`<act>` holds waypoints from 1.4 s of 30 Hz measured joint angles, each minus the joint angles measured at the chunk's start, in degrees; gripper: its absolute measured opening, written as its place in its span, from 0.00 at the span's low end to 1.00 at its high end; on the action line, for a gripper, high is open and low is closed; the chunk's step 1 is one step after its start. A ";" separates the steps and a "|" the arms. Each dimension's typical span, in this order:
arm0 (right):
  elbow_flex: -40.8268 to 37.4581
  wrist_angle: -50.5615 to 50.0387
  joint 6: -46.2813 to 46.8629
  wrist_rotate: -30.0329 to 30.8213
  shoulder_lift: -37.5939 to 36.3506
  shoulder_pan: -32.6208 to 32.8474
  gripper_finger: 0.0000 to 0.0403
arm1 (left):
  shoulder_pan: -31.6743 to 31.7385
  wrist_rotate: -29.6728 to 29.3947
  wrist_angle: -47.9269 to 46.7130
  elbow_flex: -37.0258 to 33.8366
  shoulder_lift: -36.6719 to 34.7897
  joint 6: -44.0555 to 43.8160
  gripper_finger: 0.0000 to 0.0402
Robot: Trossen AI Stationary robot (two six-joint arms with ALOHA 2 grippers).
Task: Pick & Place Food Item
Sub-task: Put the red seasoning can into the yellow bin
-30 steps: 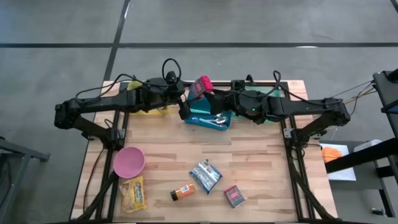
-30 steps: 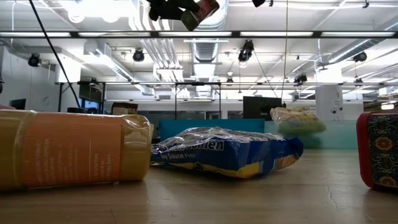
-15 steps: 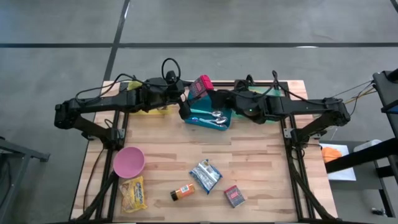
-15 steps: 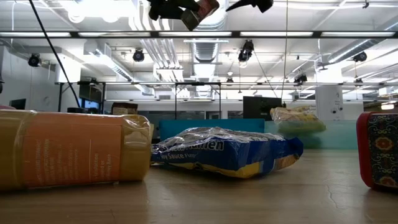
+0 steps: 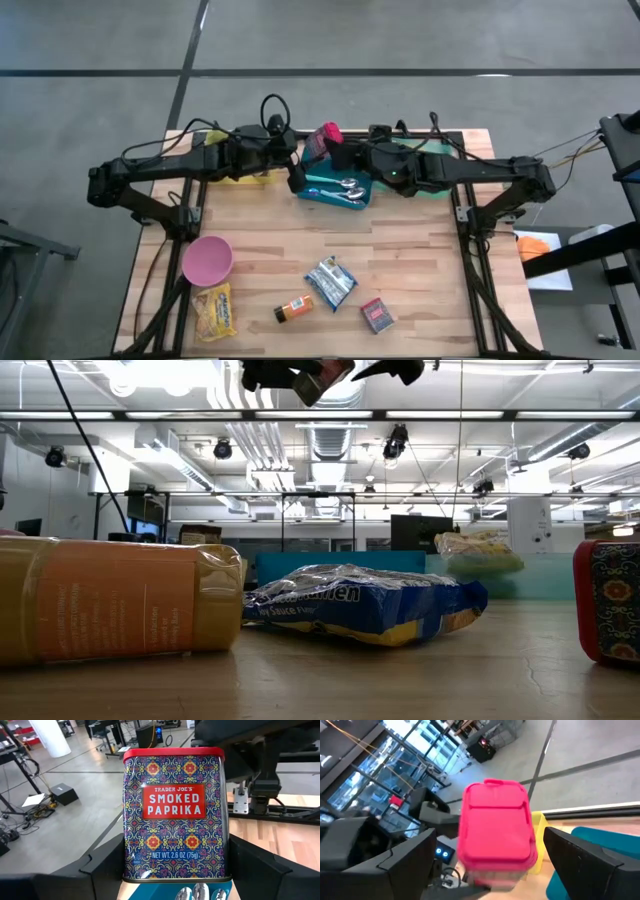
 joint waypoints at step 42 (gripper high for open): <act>-0.06 3.03 -7.21 -1.74 0.97 -0.59 0.42 | -0.09 0.67 3.64 0.00 0.11 -2.21 0.76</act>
